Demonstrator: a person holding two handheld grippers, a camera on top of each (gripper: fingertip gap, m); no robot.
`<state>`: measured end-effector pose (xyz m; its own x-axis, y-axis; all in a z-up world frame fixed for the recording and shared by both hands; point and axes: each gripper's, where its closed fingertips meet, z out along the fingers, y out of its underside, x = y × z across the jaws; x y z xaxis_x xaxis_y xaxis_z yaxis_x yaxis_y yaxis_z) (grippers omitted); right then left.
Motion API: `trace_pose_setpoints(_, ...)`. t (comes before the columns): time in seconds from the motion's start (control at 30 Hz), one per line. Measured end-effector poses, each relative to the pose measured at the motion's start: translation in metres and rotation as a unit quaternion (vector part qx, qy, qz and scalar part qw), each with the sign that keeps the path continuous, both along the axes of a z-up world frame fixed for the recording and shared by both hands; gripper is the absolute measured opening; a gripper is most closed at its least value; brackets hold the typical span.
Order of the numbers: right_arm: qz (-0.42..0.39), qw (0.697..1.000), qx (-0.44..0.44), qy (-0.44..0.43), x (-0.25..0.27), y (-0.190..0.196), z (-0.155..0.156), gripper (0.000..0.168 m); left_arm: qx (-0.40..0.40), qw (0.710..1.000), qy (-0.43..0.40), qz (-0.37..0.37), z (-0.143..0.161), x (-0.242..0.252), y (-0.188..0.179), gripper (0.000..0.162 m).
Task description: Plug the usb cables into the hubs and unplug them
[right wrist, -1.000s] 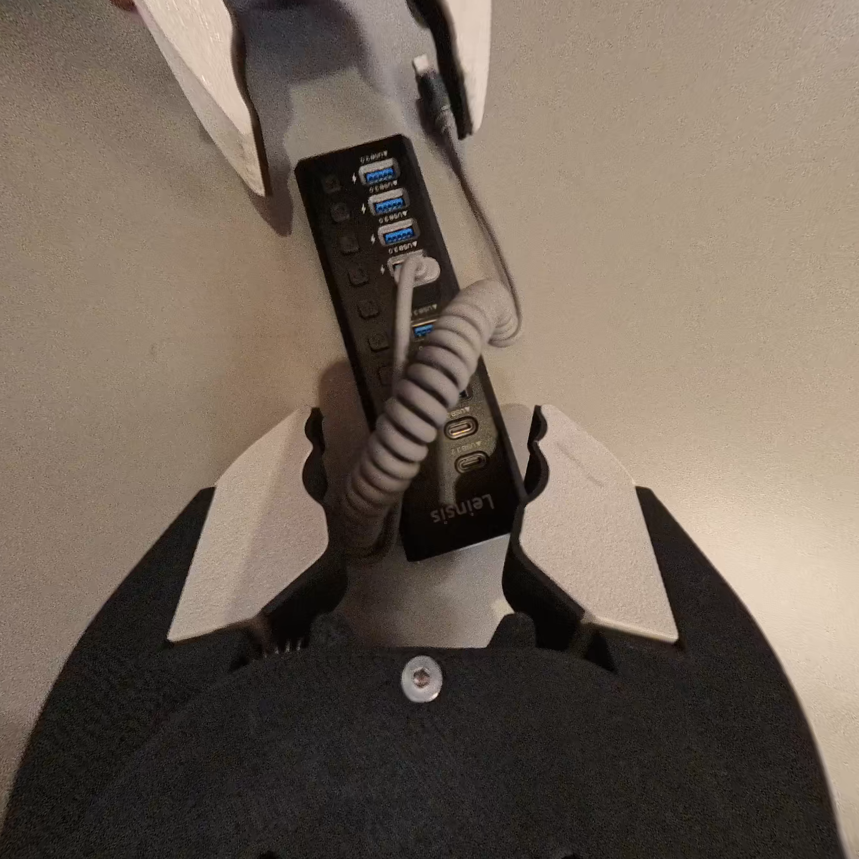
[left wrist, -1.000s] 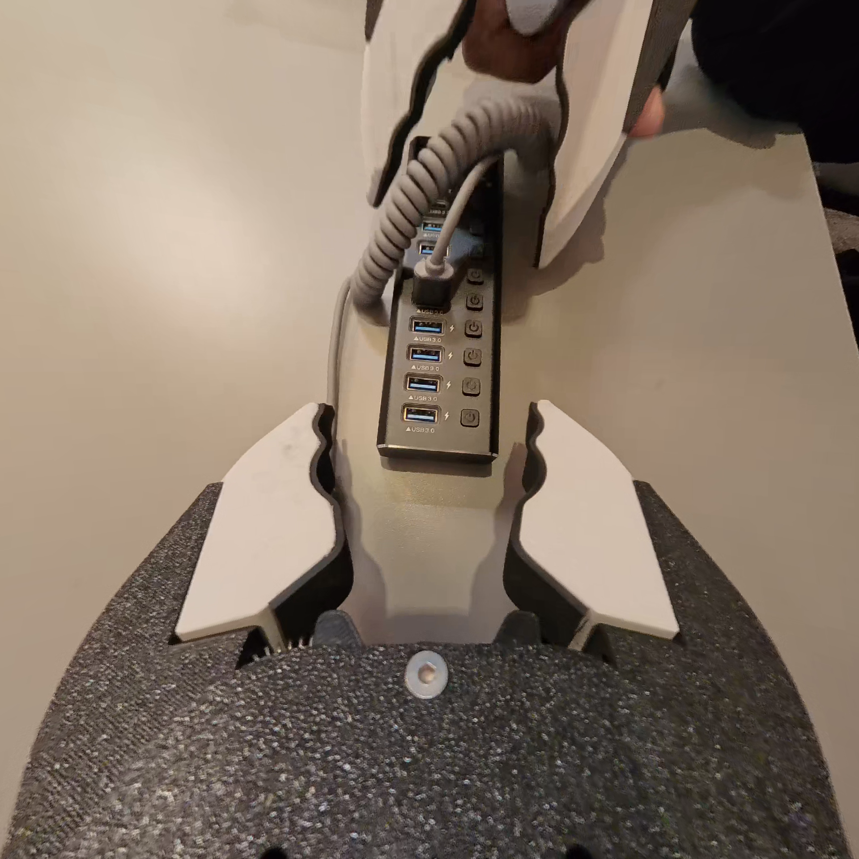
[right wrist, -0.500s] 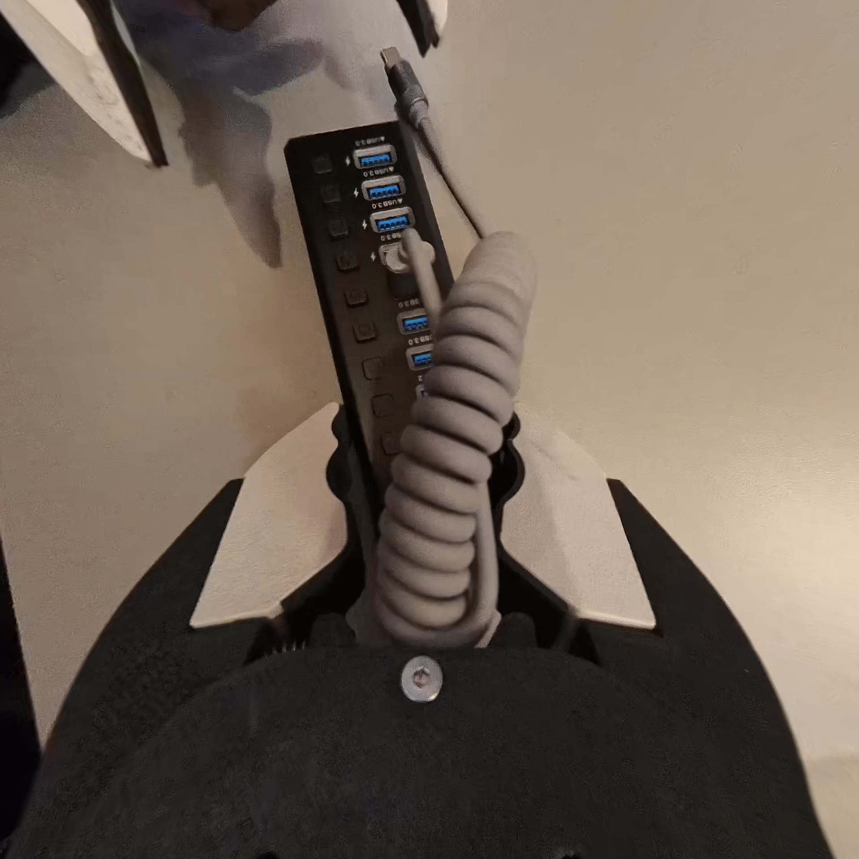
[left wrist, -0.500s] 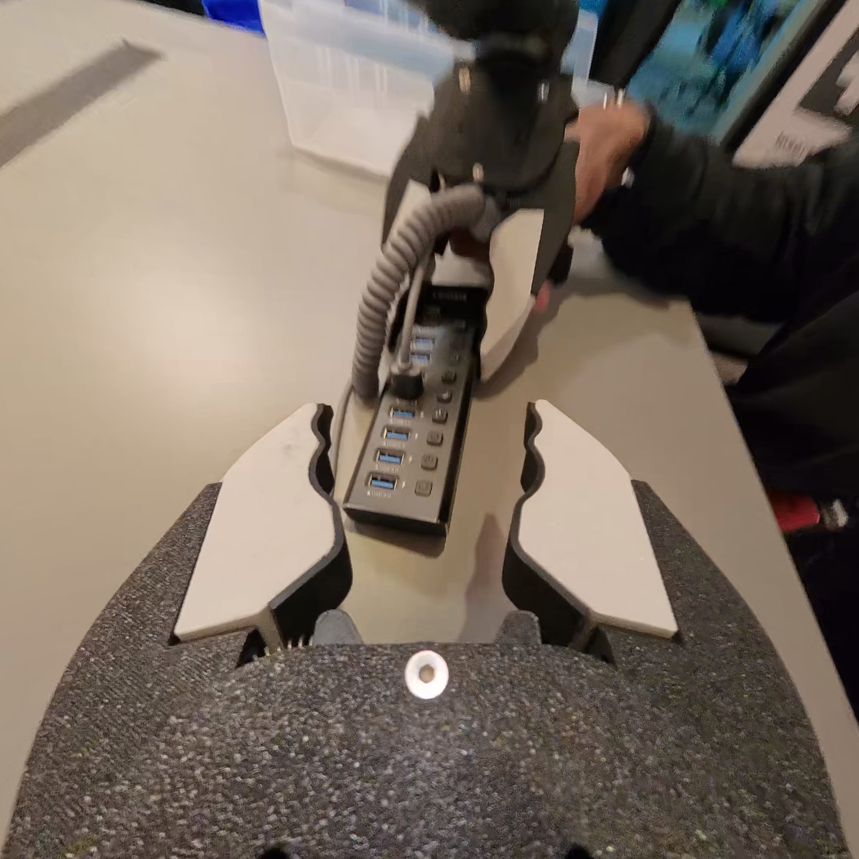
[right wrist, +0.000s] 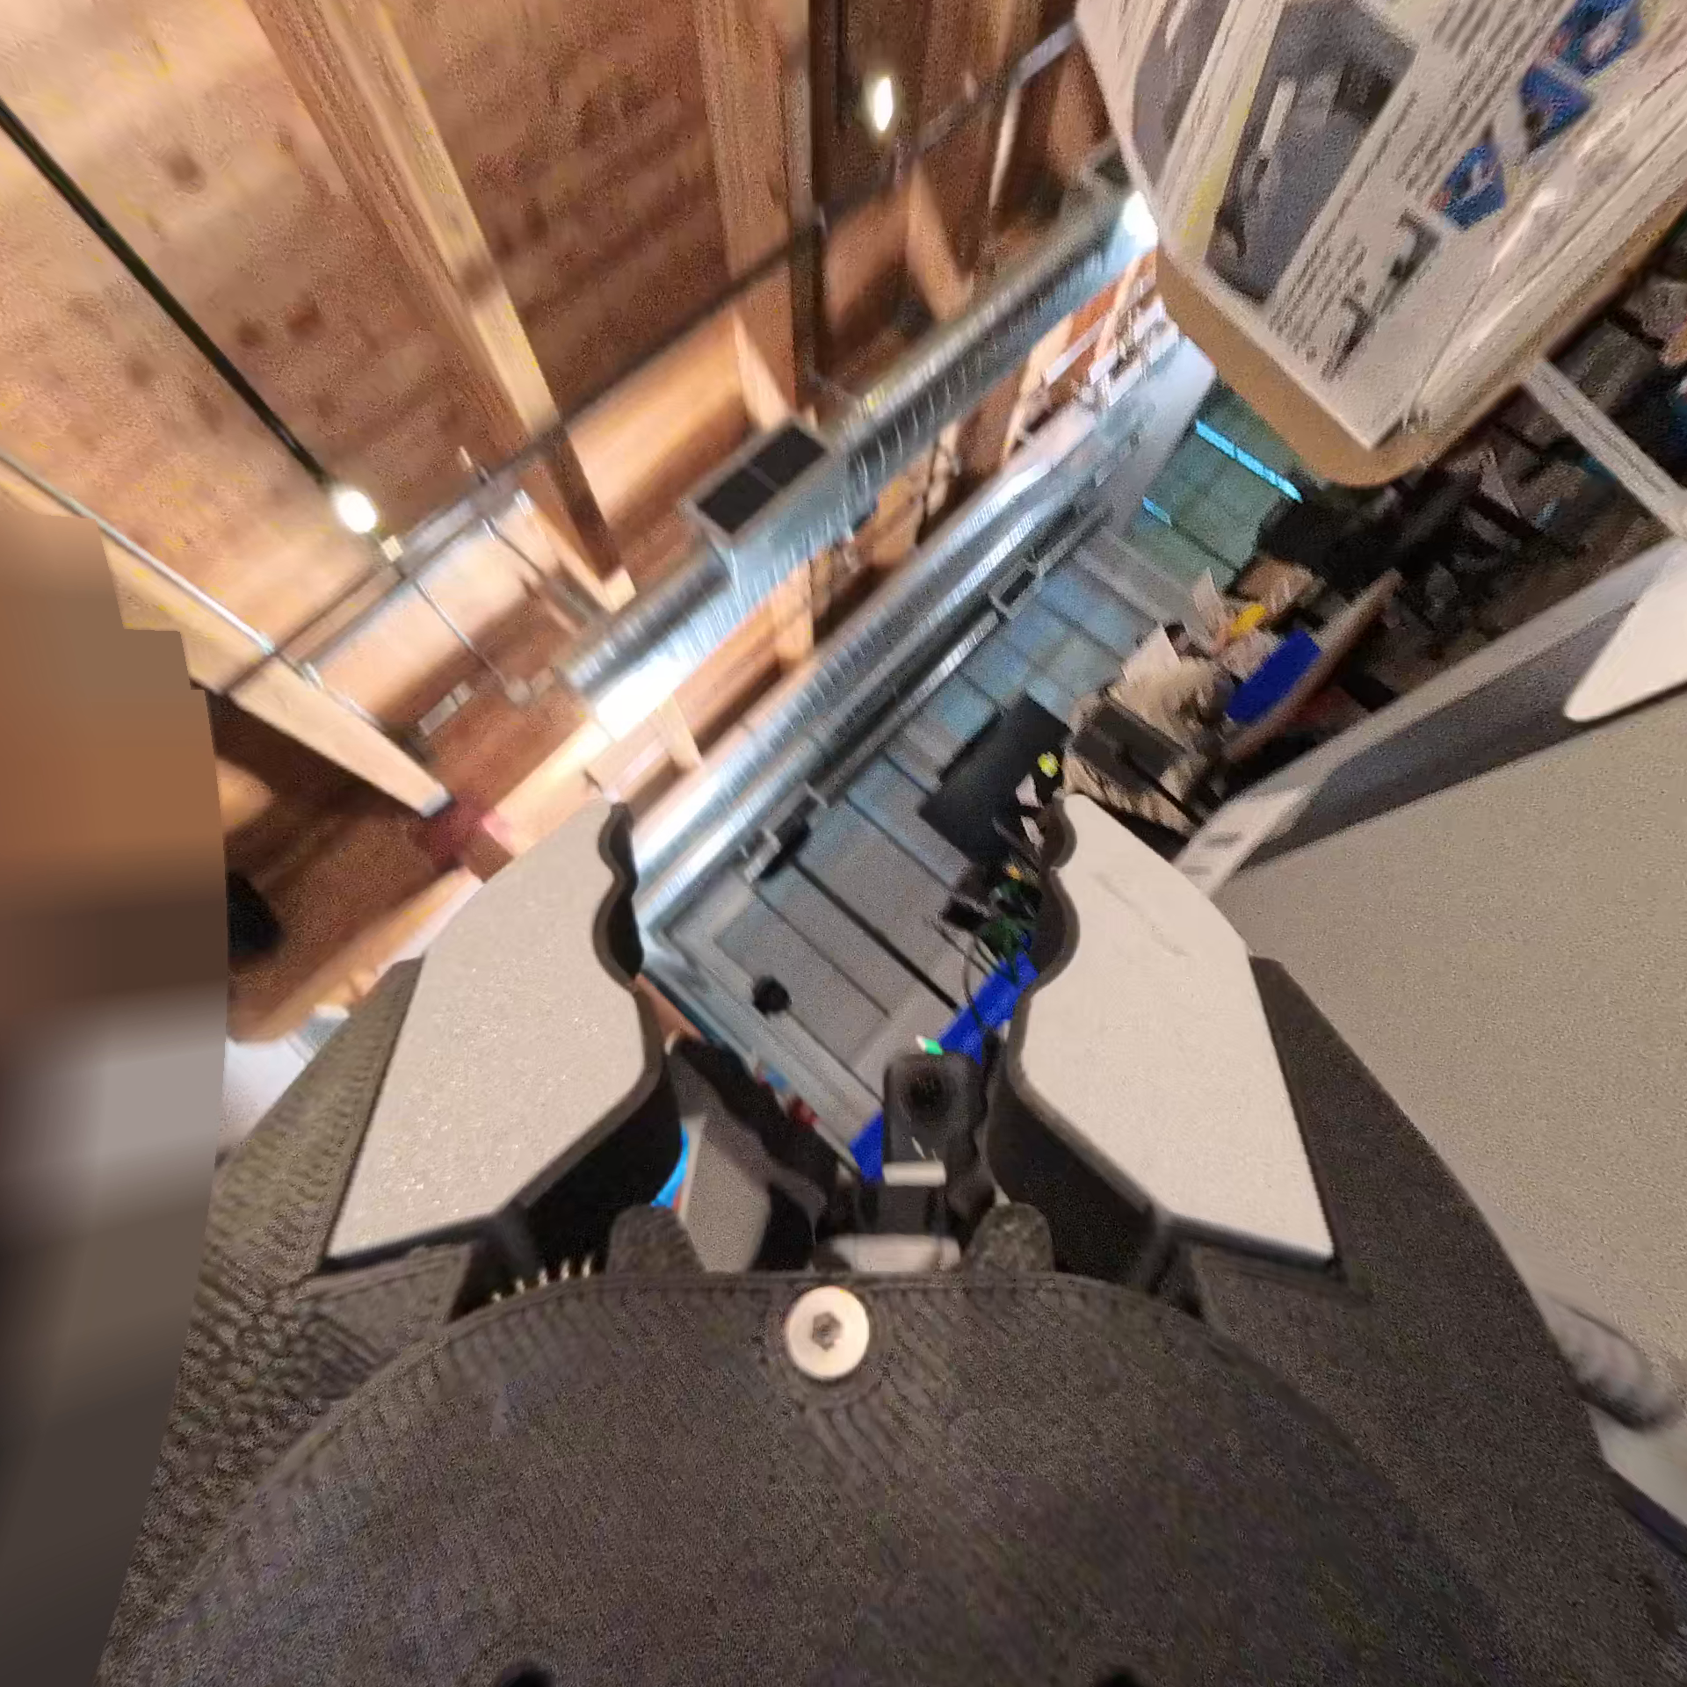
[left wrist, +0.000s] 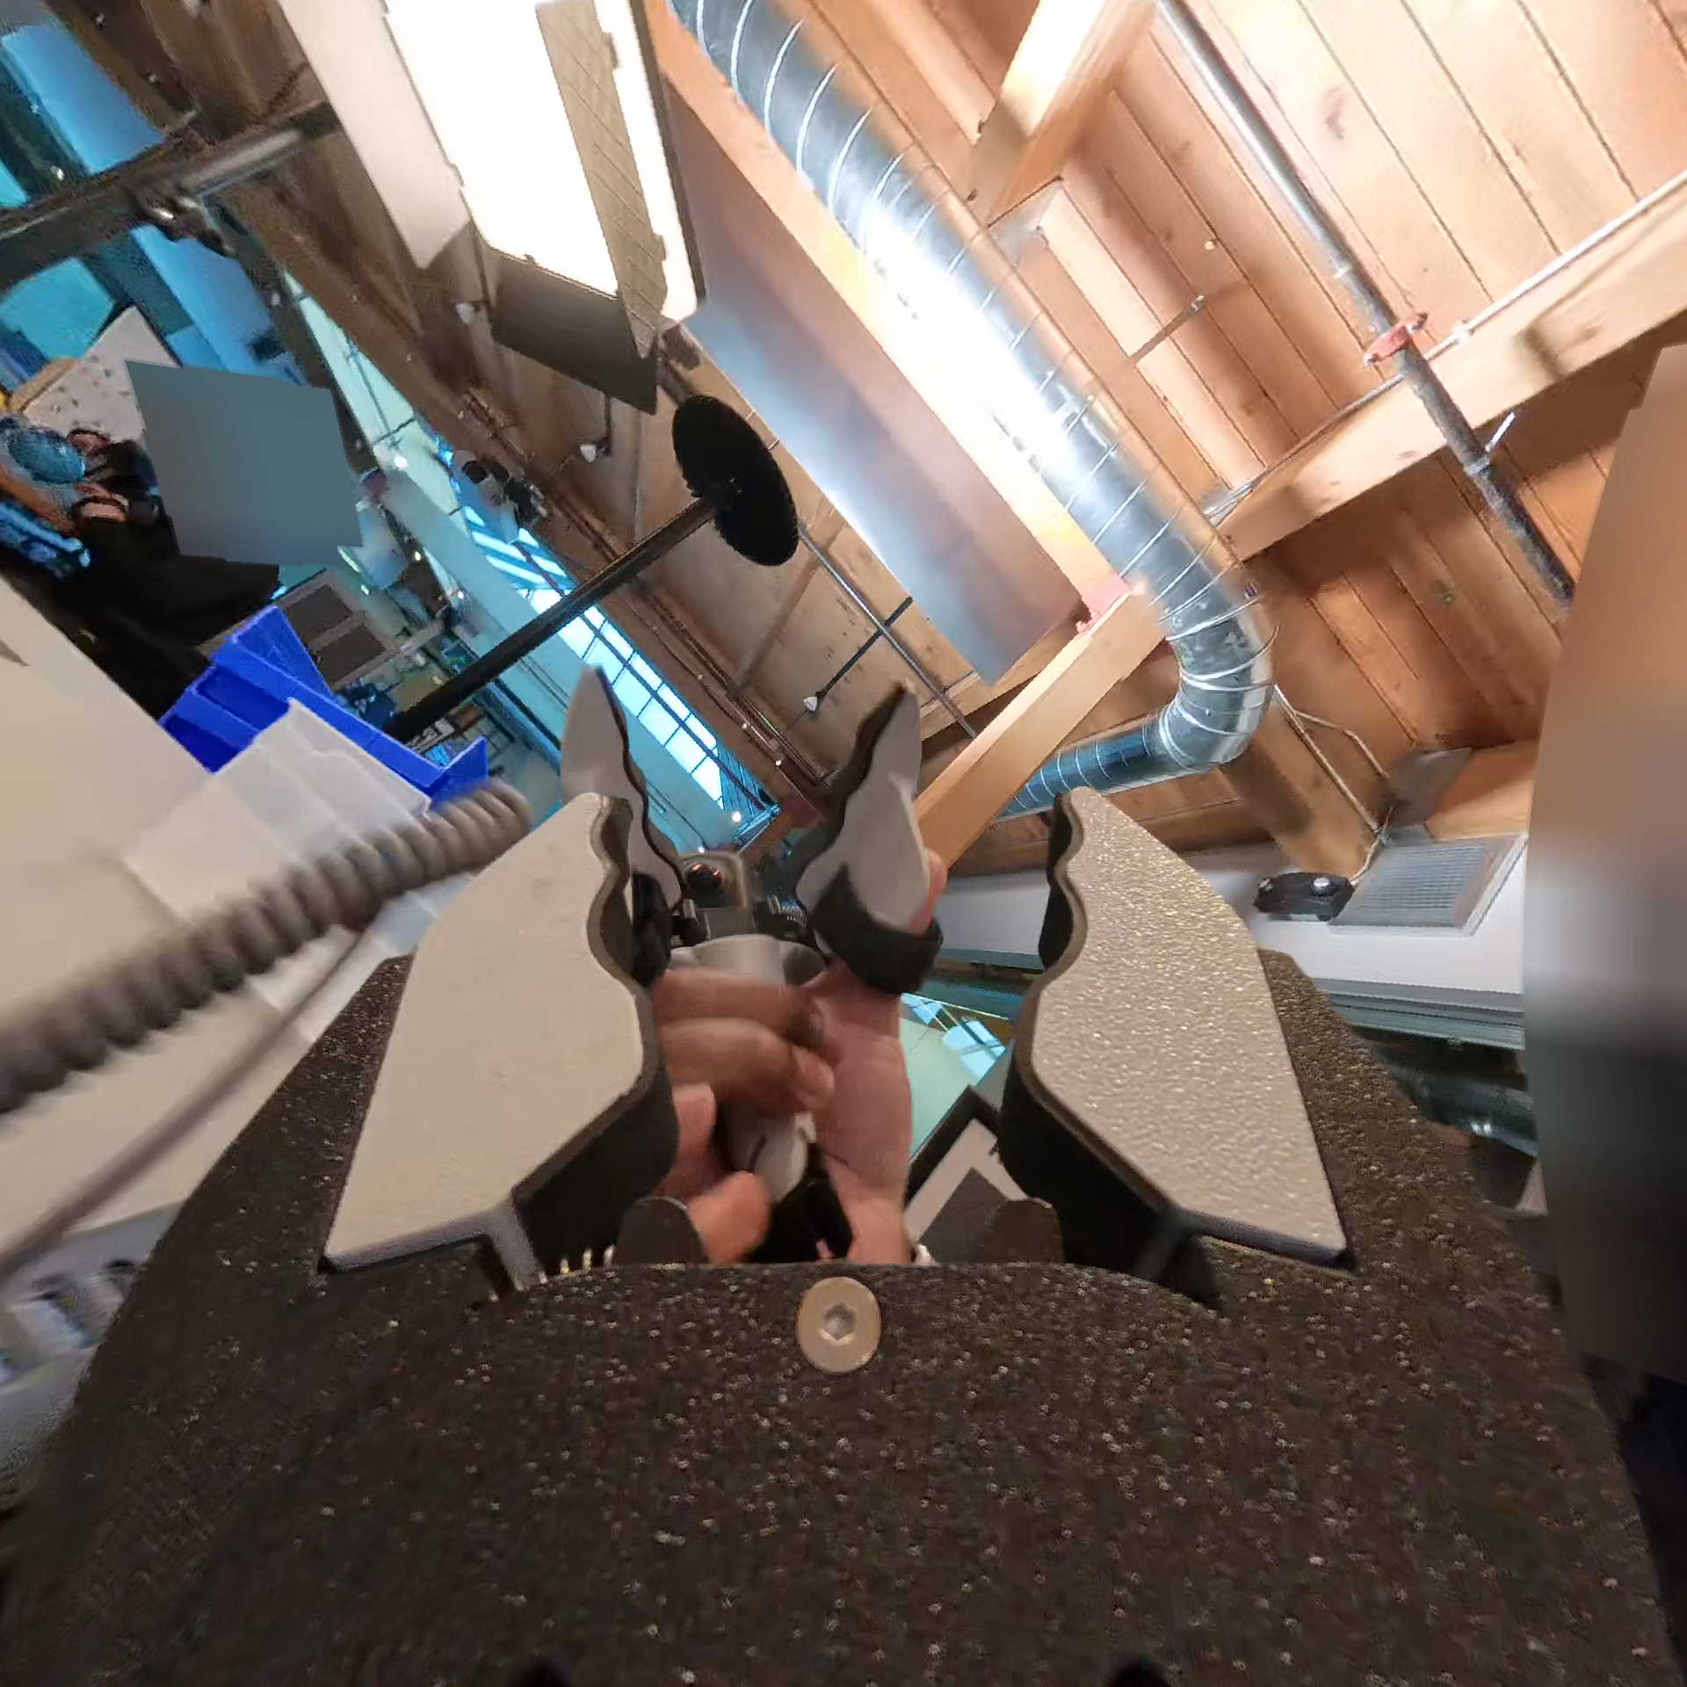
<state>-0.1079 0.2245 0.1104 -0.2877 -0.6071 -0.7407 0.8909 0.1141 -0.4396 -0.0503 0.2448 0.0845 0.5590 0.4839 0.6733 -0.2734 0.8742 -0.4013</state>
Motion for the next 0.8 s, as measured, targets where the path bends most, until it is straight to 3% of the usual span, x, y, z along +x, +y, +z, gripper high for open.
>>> trace_pose_setpoints(0.03, -0.021, 0.999, -0.019, -0.043, -0.004, 0.002, 0.005, 0.081, -0.011, 1.000, -0.001, 0.010, -0.001, -0.005, 0.011, 0.088)
trace_pose_setpoints(0.17, -0.103, 0.991, -0.049, -0.076, -0.020, 0.012, 0.010, 0.080, -0.034, 0.996, 0.011, 0.086, 0.004, 0.008, 0.019, 0.088)
trace_pose_setpoints(0.33, -0.097, 0.990, -0.061, -0.079, -0.011, 0.020, 0.014, 0.087, -0.117, 0.987, -0.023, 0.110, 0.005, 0.002, 0.047, 0.091)
trace_pose_setpoints(0.4, -0.100, 0.987, -0.078, -0.098, -0.015, 0.026, 0.017, 0.093, -0.104, 0.987, -0.002, 0.119, 0.009, 0.008, 0.048, 0.089)
trace_pose_setpoints(0.47, -0.099, 0.984, -0.103, -0.104, -0.014, 0.032, 0.022, 0.086, -0.098, 0.987, 0.020, 0.123, 0.011, 0.010, 0.058, 0.084)
trace_pose_setpoints(0.63, -0.116, 0.982, -0.137, -0.061, 0.009, 0.057, 0.039, 0.058, -0.064, 0.992, 0.069, 0.089, 0.013, 0.025, 0.074, 0.069)
trace_pose_setpoints(0.73, -0.156, 0.976, -0.150, 0.006, 0.010, 0.067, 0.045, 0.054, -0.093, 0.990, 0.079, 0.068, 0.011, 0.034, 0.082, 0.068)
trace_pose_setpoints(0.8, -0.186, 0.969, -0.157, 0.049, 0.000, 0.070, 0.044, 0.054, -0.098, 0.986, 0.085, 0.107, 0.013, 0.046, 0.075, 0.068)
